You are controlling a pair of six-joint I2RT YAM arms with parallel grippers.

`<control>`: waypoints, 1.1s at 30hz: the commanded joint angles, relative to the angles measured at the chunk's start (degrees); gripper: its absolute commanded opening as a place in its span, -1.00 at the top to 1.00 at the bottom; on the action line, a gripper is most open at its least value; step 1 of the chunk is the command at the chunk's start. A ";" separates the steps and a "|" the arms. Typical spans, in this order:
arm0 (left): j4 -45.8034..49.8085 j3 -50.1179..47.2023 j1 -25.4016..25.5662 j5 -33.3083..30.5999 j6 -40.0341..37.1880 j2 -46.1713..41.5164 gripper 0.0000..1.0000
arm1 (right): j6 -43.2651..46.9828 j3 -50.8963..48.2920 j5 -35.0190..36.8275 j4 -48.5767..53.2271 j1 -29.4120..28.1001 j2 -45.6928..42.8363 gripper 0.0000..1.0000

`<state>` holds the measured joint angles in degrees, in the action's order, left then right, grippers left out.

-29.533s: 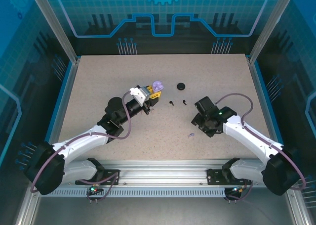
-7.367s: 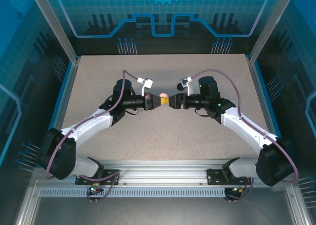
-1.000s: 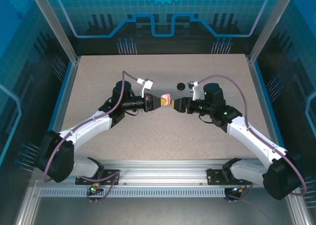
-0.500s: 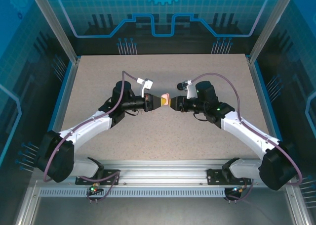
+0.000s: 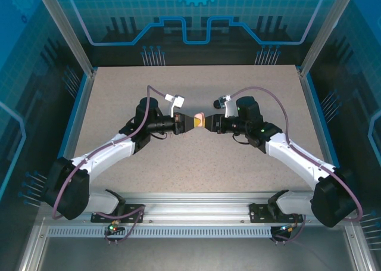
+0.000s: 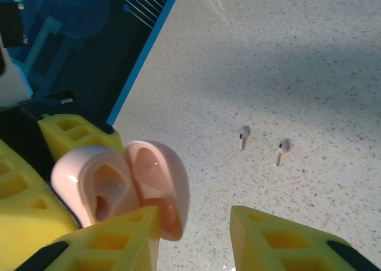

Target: Insert the wireless bluetooth earbuds into the charging case

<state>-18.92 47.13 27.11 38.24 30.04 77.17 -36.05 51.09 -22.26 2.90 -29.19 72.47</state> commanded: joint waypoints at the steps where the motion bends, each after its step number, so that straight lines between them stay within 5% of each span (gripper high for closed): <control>1: -2.10 -0.37 0.10 0.92 0.28 -1.66 1.00 | -0.42 0.76 -3.35 -2.90 0.54 -0.13 0.26; 23: -3.22 -0.61 0.13 1.49 1.36 -2.11 1.00 | -1.22 0.98 -5.40 -5.15 2.03 3.80 0.43; 33: -4.81 -1.52 0.19 1.16 2.15 -1.58 1.00 | 0.16 2.26 -8.68 -5.11 2.28 4.04 0.85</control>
<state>-20.67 46.28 27.05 37.91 31.55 76.77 -36.84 51.24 -29.65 -1.63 -27.62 75.99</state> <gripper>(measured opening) 0.217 0.081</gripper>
